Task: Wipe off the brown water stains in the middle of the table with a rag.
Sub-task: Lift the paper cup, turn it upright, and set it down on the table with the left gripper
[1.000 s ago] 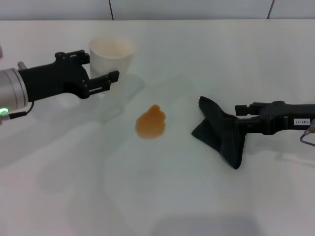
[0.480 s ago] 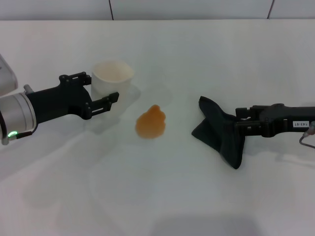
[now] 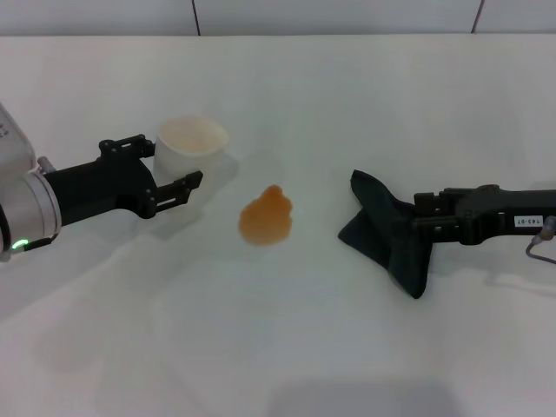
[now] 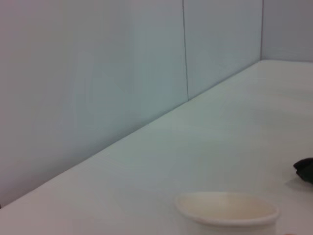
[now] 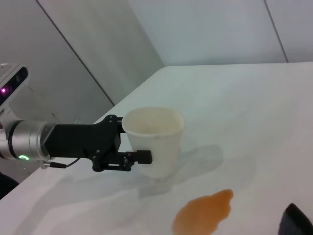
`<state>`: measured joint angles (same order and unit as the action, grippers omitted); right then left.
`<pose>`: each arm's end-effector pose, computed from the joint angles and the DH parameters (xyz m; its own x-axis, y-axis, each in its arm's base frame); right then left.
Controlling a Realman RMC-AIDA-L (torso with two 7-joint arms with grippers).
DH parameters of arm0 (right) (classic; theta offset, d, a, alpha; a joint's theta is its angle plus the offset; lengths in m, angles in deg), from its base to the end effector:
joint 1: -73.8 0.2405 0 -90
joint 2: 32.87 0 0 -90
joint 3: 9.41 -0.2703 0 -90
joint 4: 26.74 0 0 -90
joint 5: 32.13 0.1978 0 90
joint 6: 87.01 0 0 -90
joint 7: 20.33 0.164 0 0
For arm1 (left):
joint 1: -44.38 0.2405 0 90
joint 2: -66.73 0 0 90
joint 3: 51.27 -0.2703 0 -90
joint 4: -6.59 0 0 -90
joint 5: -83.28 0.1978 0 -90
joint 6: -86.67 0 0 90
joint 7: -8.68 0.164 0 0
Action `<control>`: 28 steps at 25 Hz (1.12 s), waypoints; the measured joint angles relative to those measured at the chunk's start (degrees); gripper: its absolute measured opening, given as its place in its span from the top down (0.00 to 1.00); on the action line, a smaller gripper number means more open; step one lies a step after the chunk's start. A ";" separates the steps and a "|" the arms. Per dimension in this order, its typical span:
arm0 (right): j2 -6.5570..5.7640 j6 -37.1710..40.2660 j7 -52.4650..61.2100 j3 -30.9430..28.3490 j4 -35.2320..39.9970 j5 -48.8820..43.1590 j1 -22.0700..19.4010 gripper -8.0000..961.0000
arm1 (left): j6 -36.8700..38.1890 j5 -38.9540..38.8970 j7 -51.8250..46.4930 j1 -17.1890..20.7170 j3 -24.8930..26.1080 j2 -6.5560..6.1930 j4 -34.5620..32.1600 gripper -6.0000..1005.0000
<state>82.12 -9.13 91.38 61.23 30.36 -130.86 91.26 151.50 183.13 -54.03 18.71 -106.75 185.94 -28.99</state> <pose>0.2572 0.3158 -0.0165 0.6571 -0.6156 -0.4350 -0.7032 -0.7085 -0.0596 -0.2920 0.3557 -0.0432 0.9080 0.1855 0.3757 0.3613 -0.8006 -0.4780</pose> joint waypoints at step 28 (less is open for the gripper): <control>0.07 -1.06 -0.22 1.43 0.23 -0.06 0.37 0.14 | -1.81 1.58 1.25 0.70 -1.05 0.06 0.82 0.34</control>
<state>82.18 -10.19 91.16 62.66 30.59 -130.92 91.64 149.69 184.71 -52.78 19.41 -107.80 186.00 -28.16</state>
